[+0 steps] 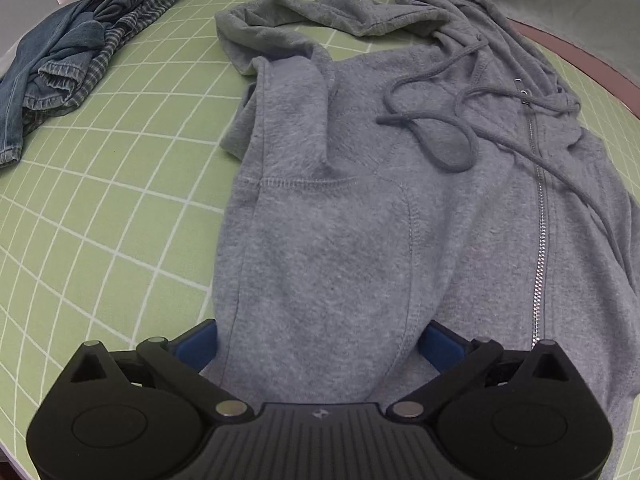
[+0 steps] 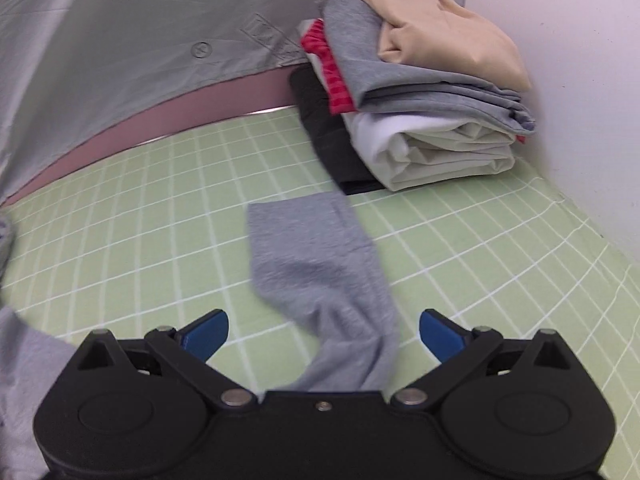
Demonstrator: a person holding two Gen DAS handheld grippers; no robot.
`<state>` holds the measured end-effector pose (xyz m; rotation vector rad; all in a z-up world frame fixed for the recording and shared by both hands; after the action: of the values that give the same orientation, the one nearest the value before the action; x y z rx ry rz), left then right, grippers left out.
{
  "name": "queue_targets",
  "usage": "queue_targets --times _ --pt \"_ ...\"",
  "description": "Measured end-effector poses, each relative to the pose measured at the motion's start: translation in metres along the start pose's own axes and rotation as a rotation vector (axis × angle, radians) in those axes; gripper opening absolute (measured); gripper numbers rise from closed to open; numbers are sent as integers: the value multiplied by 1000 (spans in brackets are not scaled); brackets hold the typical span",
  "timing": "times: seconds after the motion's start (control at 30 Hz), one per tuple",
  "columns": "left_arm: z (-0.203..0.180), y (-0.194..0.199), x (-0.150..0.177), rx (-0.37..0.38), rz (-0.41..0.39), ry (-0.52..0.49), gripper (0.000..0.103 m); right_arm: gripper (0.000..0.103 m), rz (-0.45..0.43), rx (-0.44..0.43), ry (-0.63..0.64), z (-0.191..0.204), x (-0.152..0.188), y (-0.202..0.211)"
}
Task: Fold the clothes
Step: 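Reach the right gripper to the grey hoodie sleeve cuff, then grasp the sleeve cuff with the right gripper, pull it straight, release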
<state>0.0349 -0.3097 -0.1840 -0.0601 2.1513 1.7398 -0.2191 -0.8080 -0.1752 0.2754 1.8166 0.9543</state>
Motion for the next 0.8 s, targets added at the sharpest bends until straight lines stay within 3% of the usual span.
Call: queue_targets --times 0.03,0.17,0.33,0.4,0.5,0.8 --pt "-1 0 -2 -2 -4 0 103 98 1 12 -3 -6 -5 -10" --pt "-1 0 -3 -4 1 4 103 68 38 14 -6 -18 -20 -44" --pt "-4 2 -3 -8 -19 3 103 37 49 -64 32 -10 -26 -60" --pt "-4 2 -4 -11 -26 10 103 19 50 -94 47 -7 -26 -60" --pt "-5 2 -4 -15 -37 20 103 10 26 -83 63 -14 -24 -57" --pt "-5 2 -2 -21 -73 31 103 8 38 194 -143 -127 9 -32"
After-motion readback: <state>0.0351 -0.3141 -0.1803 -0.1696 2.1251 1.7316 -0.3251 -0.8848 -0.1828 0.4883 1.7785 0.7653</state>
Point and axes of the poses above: each gripper's, at about its wrist camera, not at the fingertips, and y roughly against the way its jaws point, z to its left, x to its underside, the point moved 4 cm from there along -y, roughly the way its jaws point, and after that the axes turned 11 degrees about x, right-handed, at the moved point
